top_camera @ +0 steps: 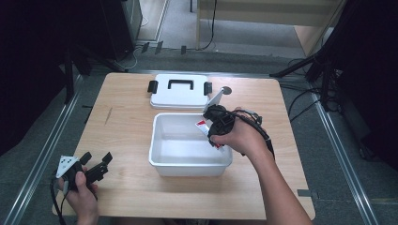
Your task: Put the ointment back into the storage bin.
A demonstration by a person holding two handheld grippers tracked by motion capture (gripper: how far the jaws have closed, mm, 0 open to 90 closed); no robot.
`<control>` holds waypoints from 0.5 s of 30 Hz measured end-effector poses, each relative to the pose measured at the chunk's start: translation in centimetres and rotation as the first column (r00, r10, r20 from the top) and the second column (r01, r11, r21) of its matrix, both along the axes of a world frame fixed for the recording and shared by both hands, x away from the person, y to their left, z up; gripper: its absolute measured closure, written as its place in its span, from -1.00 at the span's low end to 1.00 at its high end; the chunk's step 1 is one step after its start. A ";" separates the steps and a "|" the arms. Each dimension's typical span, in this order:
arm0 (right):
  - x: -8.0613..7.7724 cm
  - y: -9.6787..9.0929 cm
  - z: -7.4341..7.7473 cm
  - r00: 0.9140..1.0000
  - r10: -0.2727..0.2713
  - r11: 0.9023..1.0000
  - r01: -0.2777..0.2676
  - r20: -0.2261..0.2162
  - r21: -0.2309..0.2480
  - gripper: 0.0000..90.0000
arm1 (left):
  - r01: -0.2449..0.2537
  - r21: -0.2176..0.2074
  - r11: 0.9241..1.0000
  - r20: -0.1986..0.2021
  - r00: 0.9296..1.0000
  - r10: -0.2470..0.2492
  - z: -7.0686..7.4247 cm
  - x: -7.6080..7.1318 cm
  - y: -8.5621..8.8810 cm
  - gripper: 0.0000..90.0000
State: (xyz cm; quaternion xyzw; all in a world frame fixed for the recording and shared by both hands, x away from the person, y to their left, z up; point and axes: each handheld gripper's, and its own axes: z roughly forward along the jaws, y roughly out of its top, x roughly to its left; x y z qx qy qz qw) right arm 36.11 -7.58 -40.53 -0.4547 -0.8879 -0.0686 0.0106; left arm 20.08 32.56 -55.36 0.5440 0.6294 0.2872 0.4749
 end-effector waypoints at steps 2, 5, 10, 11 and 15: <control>0.0 0.0 -0.5 1.000 0.004 1.000 -0.004 -0.001 -0.002 0.59 | 0.000 0.000 1.000 0.000 1.000 0.000 0.0 0.0 0.0 -0.69; 0.0 0.0 -1.2 1.000 0.010 1.000 -0.010 0.000 -0.009 0.59 | 0.000 0.001 1.000 0.000 1.000 0.000 0.0 0.0 0.0 -0.69; 0.0 0.2 -1.9 1.000 0.028 0.999 -0.027 0.008 -0.028 0.60 | 0.001 0.000 1.000 0.000 1.000 -0.001 0.0 0.0 0.0 -0.69; -0.1 0.3 -2.0 1.000 0.025 0.999 -0.025 0.009 -0.026 0.60 | 0.001 0.000 1.000 -0.001 1.000 -0.001 0.0 0.0 0.0 -0.69; -0.2 0.8 -2.3 0.998 0.050 0.998 -0.049 0.032 -0.045 0.60 | 0.001 -0.001 1.000 -0.001 1.000 -0.001 0.0 0.0 0.0 -0.69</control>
